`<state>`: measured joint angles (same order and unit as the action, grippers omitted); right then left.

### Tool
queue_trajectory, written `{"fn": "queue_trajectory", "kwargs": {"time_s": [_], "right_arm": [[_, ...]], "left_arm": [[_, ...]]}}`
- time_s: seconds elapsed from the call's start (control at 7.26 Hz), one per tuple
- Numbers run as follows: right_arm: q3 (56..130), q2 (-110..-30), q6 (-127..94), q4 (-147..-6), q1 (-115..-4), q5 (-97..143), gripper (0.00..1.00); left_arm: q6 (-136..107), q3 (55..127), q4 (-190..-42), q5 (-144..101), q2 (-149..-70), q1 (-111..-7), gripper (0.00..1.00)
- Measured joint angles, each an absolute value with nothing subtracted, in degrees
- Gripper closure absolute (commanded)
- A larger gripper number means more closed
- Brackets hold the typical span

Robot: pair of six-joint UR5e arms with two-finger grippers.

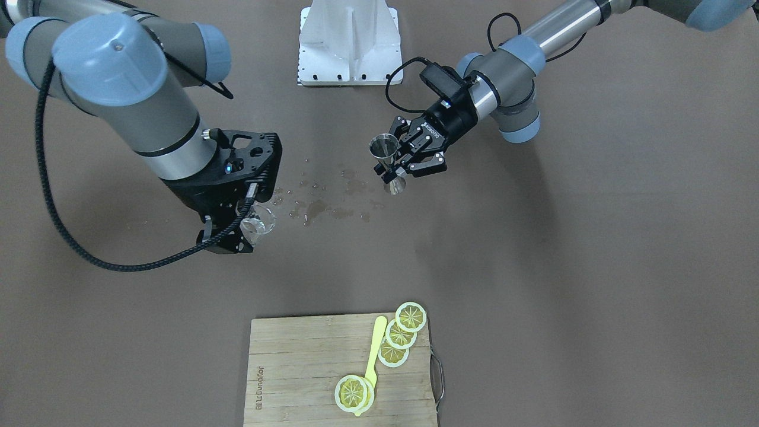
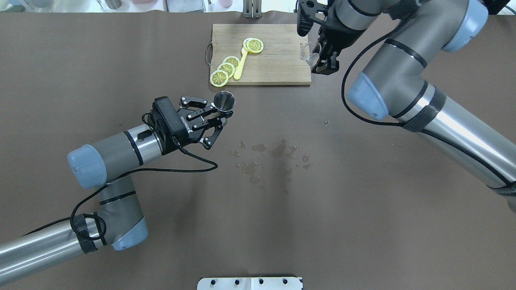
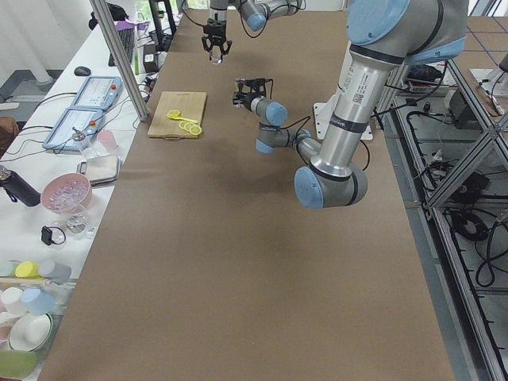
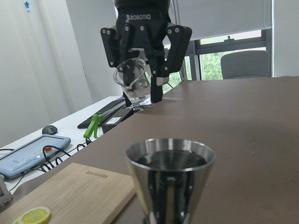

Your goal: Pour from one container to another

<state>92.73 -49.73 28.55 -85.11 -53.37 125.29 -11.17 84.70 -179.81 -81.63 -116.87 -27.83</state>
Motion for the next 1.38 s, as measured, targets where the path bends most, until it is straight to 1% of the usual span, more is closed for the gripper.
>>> {"fn": "queue_trajectory", "kwargs": {"time_s": [0.14, 0.69, 0.83, 1.1, 1.38], "right_arm": [[92.68, -53.35, 28.51, -80.33, -55.68, 128.8, 1.0], [92.16, -65.95, 27.32, -64.65, -62.42, 140.2, 1.0], [90.88, -67.86, 27.16, -60.36, -63.49, 142.71, 1.0], [86.06, -70.2, 27.08, -50.67, -65.41, 147.76, 1.0], [83.28, -73.82, 25.43, -41.23, -65.86, 149.21, 1.0]], "left_arm": [[-11.17, 85.74, -179.83, -81.59, -115.95, -28.07, 1.0], [-9.44, 85.21, -179.61, -81.47, -113.87, -29.75, 1.0], [-9.05, 85.23, -179.84, -81.46, -113.52, -30.53, 1.0], [-9.02, 85.36, -180.31, -80.76, -112.58, -32.16, 1.0], [-9.37, 85.8, -180.04, -76.66, -111.76, -33.13, 1.0]]}}
